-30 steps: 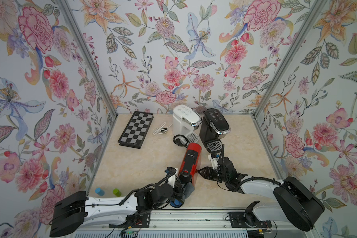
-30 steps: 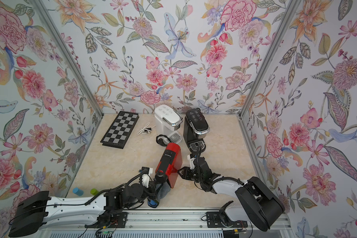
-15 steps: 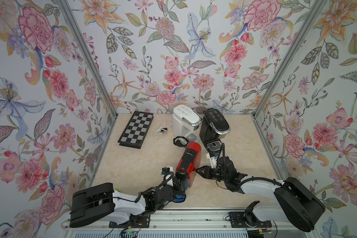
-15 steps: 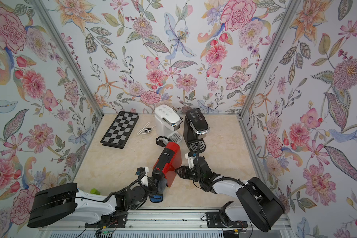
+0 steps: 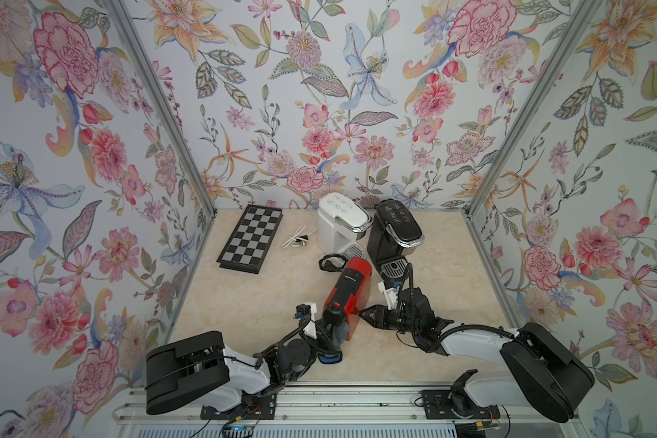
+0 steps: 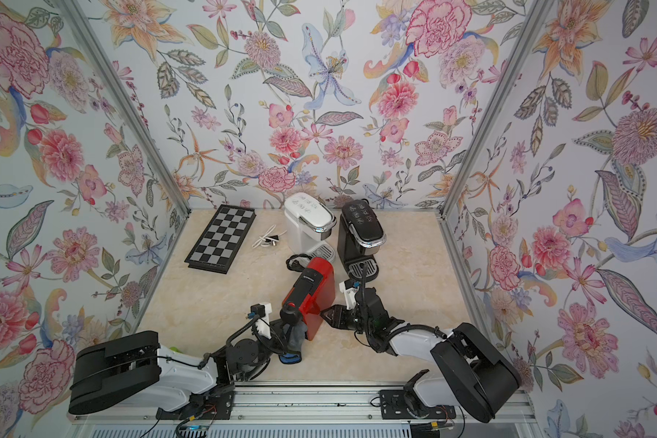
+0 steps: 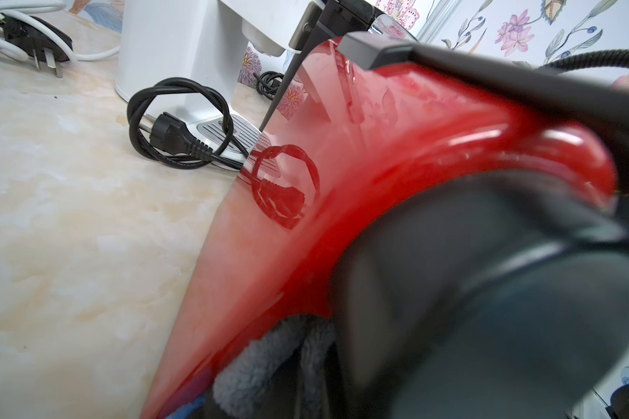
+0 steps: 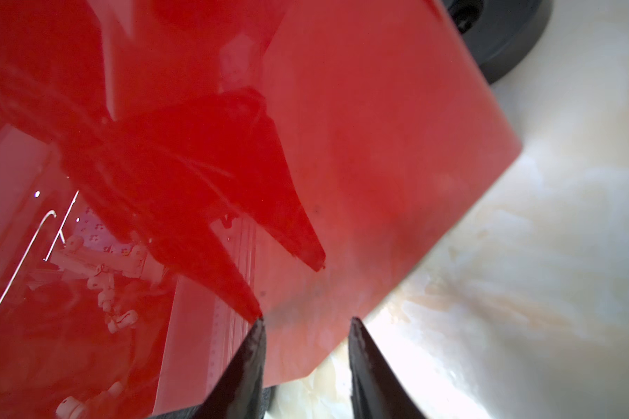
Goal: Wipe the surface of a coffee machine
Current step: Wipe the dirt from the surface of the coffee machine.
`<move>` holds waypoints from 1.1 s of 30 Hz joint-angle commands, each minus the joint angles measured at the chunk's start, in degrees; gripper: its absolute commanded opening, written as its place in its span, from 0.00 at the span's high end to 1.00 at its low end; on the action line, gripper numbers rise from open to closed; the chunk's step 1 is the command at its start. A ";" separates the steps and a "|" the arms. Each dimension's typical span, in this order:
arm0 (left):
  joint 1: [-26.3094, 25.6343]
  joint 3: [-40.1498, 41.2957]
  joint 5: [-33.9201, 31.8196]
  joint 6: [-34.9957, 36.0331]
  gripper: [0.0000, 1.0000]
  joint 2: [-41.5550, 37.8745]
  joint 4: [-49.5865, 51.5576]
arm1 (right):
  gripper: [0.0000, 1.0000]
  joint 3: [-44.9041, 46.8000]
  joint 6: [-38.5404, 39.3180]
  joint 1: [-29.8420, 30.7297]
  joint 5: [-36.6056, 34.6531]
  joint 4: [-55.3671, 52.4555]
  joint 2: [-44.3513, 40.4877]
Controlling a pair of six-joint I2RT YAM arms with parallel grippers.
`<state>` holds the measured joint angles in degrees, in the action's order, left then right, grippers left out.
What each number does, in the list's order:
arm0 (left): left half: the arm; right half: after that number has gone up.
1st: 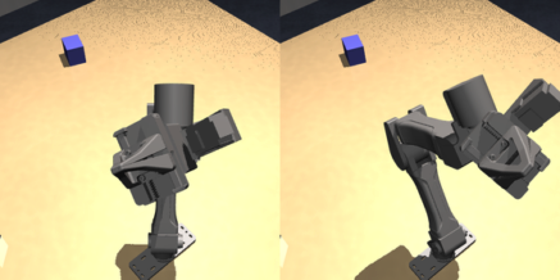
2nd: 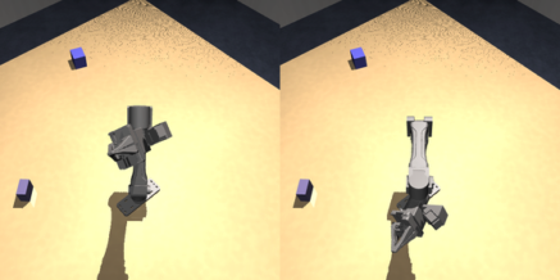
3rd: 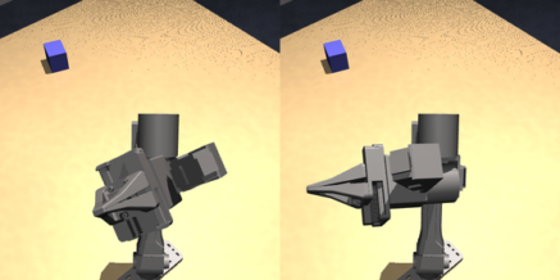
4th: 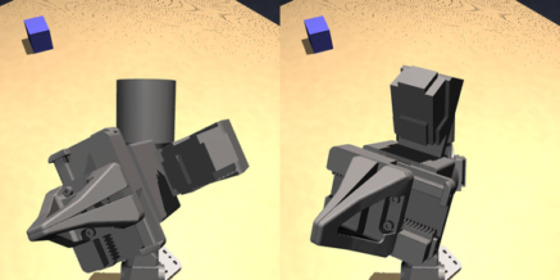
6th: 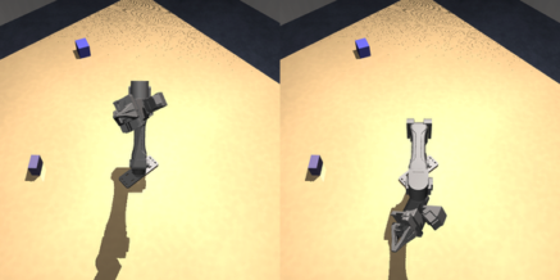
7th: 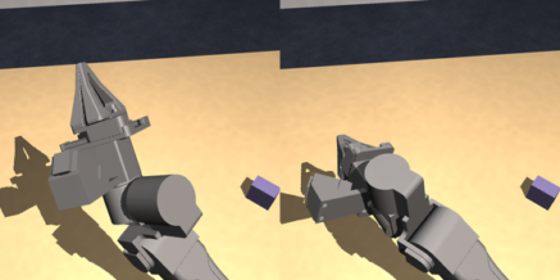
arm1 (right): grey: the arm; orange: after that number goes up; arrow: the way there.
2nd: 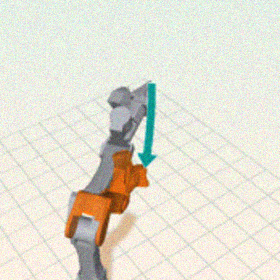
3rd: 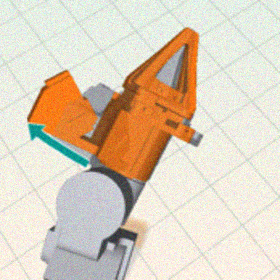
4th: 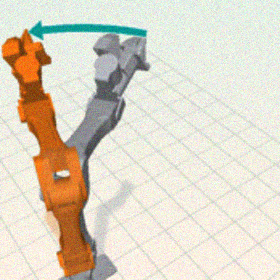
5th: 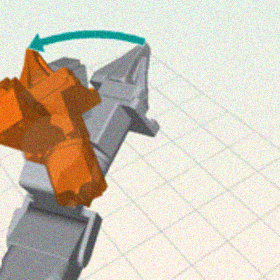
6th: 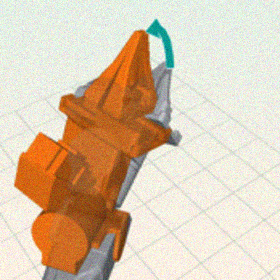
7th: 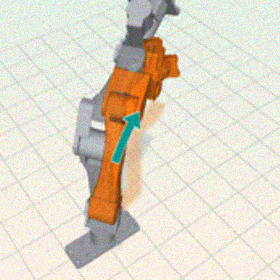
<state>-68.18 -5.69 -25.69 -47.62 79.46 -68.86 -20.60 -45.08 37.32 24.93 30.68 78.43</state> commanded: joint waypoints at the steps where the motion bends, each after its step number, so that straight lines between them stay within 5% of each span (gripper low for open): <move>1: 0.99 -0.36 -0.55 1.99 1.00 0.31 -17.53 | 0.61 -1.68 -0.89 0.21 1.15 3.22 1.47; 6: 2.46 -2.46 1.57 1.65 1.00 3.68 -17.17 | 0.61 -1.99 -1.14 0.25 1.35 3.95 2.67; 10: 6.80 -7.38 3.81 -8.66 1.00 3.58 1.36 | 0.61 -2.16 -0.82 0.20 1.36 3.44 2.65; 24: 7.10 -13.63 9.61 -13.16 1.00 4.60 26.62 | 0.61 -2.34 -0.36 0.25 1.09 2.38 1.60; 33: 7.27 -17.71 5.15 -13.22 1.00 -2.77 46.78 | 0.60 -2.52 -0.19 -1.82 1.15 1.78 0.79</move>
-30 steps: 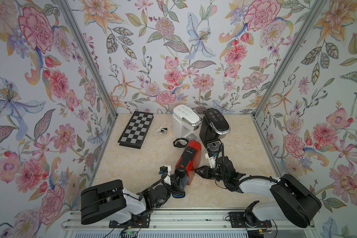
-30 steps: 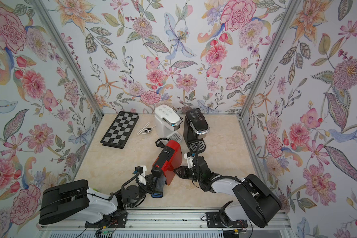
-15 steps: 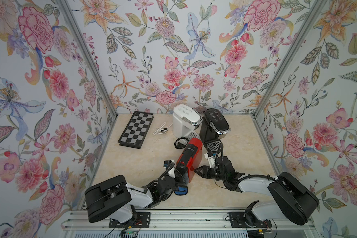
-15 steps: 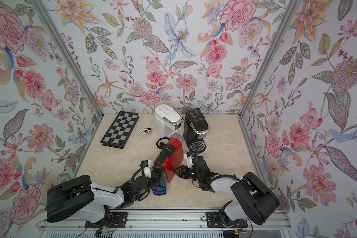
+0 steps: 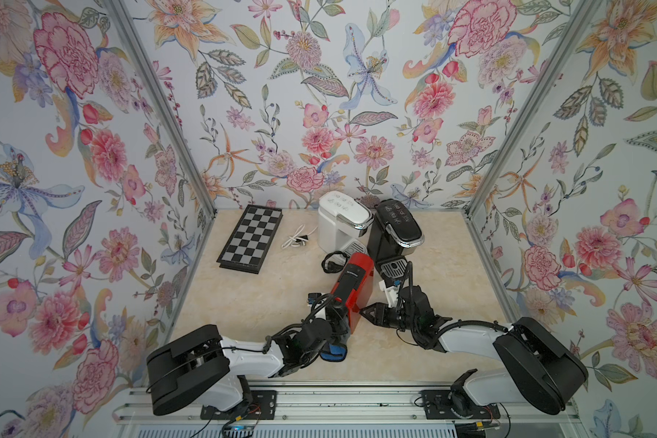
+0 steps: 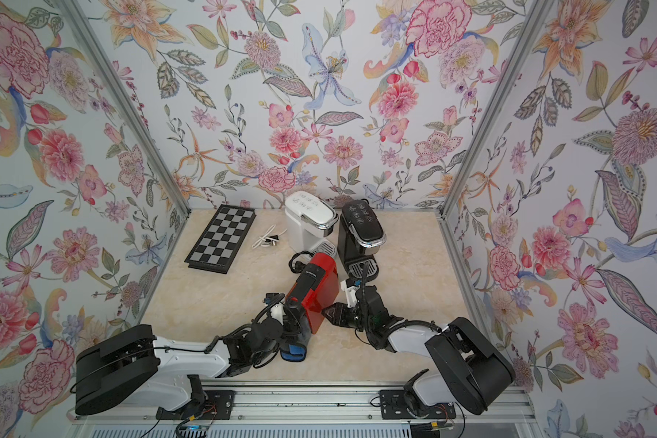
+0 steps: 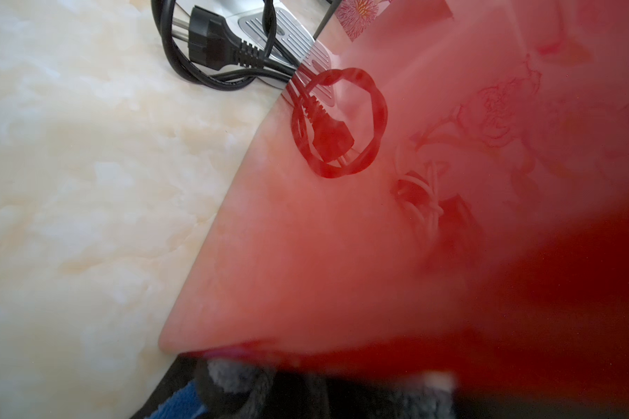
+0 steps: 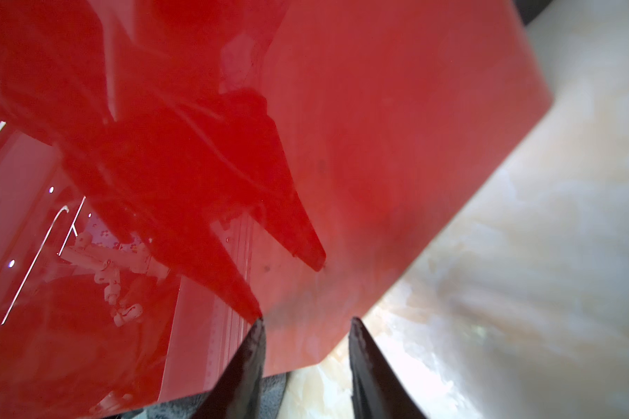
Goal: Wipe the surface of a coffee machine
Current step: Wipe the dirt from the surface of the coffee machine.
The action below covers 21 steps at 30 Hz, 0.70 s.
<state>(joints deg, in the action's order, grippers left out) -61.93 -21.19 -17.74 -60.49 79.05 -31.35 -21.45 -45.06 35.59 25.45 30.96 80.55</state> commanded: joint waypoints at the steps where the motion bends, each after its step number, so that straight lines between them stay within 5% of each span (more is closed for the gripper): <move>1: 0.98 -1.50 -3.18 0.04 1.00 -3.78 8.24 | 0.60 -1.66 -0.21 -0.17 0.58 1.56 -1.30; 12: 0.97 14.51 -3.39 4.05 1.00 -15.70 -25.68 | 0.60 -1.79 -0.12 -0.26 0.76 1.50 -1.06; 21: 1.01 14.71 -3.09 6.63 1.00 -8.90 -37.95 | 0.61 -1.67 0.06 -0.52 0.65 1.60 -0.86</move>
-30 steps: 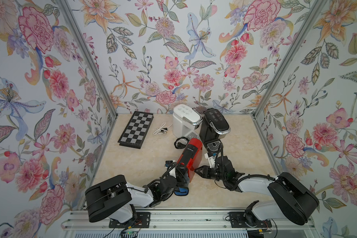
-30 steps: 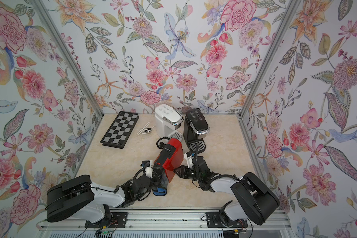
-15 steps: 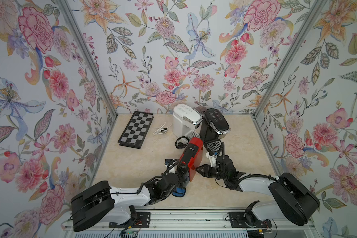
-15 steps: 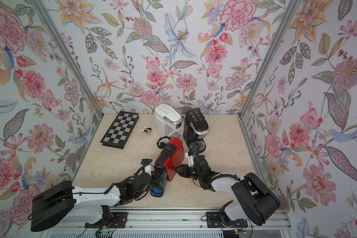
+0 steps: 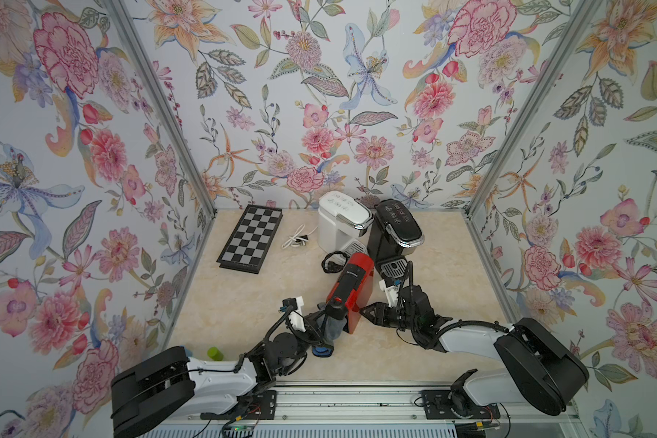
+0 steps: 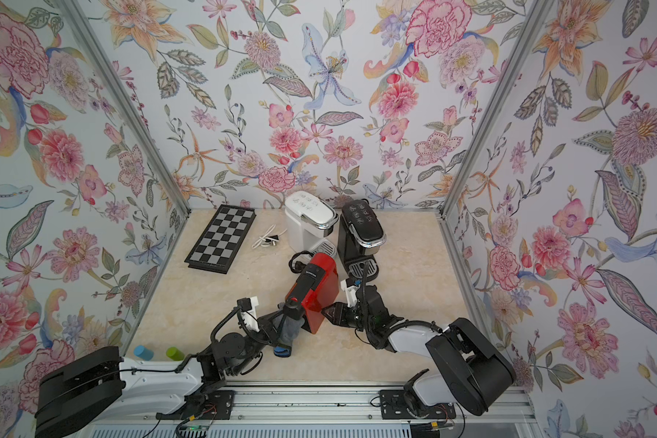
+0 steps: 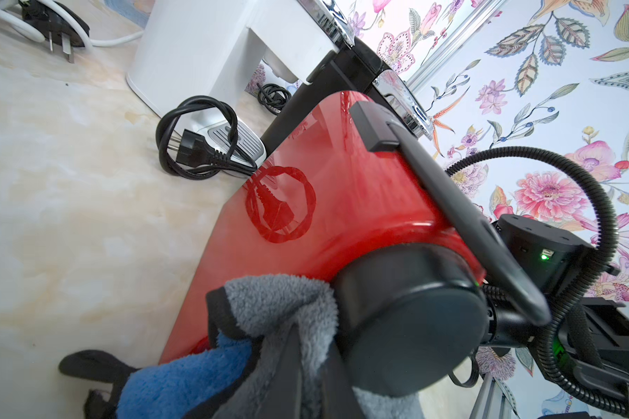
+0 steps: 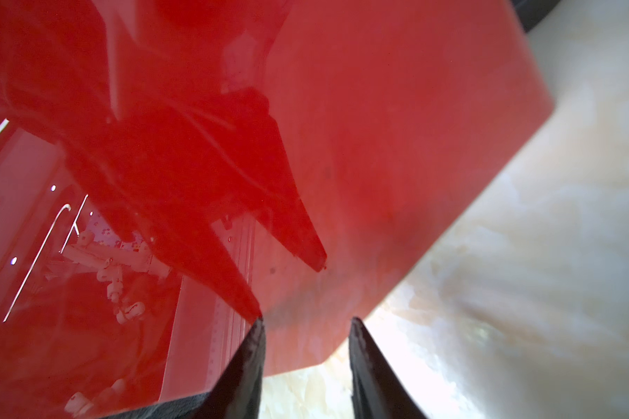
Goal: Wipe the surface of a coffee machine
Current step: Wipe the dirt from the surface of the coffee machine.
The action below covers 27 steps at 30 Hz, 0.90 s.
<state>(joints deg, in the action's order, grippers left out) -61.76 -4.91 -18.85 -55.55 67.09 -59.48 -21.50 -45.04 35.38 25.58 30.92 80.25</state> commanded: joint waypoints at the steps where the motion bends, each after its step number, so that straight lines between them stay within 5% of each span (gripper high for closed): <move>1: 0.87 -1.59 -1.83 1.67 1.00 5.16 -12.66 | 0.61 -1.62 0.04 -0.31 0.65 1.77 -0.53; 13: 3.44 -6.15 5.29 -6.59 1.00 34.07 -38.07 | 0.60 -0.49 0.30 -1.27 0.88 0.91 -2.31; 16: 3.43 -7.00 4.21 -9.99 1.00 33.79 -28.77 | 0.61 -0.23 0.52 -1.69 1.09 0.49 -2.94; 24: 3.31 -20.32 0.44 -9.51 1.00 23.09 28.70 | 0.60 -0.04 0.65 -2.63 1.25 0.56 -3.17; 27: 3.38 -22.66 -1.39 -8.13 1.00 19.86 37.15 | 0.60 0.05 0.56 -2.68 1.29 1.06 -2.76</move>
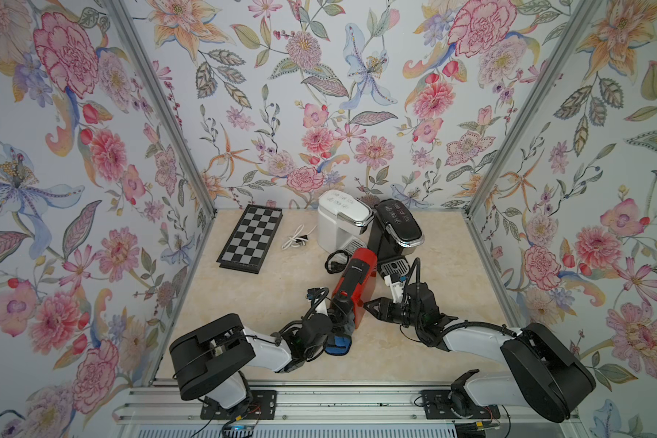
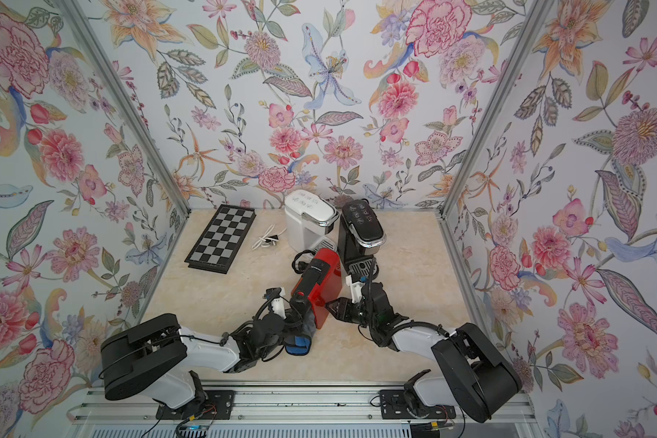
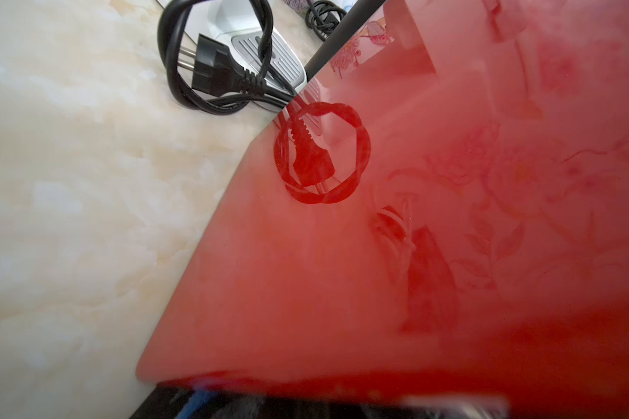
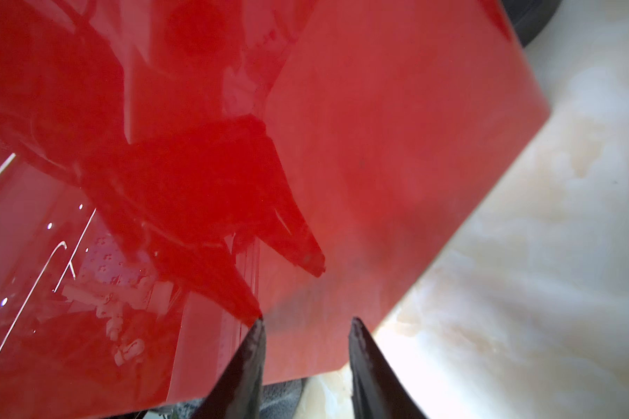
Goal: Wipe the surface of a coffee machine
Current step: Wipe the dirt from the surface of the coffee machine.
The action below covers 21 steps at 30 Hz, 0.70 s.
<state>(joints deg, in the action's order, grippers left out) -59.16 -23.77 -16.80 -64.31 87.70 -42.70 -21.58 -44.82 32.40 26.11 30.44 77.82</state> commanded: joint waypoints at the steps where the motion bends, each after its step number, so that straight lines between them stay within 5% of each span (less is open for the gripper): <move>1: 0.80 -4.06 -3.65 0.92 1.00 -1.02 21.84 | 0.60 0.20 0.27 0.29 0.82 1.72 -0.13; 10: 0.71 -4.27 -5.65 1.65 1.00 -4.70 30.53 | 0.60 0.06 0.73 -1.09 1.05 1.35 -0.03; 21: 0.79 2.40 -11.50 2.38 1.00 -26.64 36.03 | 0.58 -6.96 5.87 -9.23 -1.25 -5.88 -0.15</move>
<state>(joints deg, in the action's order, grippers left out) -59.13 -22.87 -23.70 -62.78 65.14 -9.23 -25.47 -41.65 23.88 26.09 26.57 77.76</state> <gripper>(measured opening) 0.091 0.415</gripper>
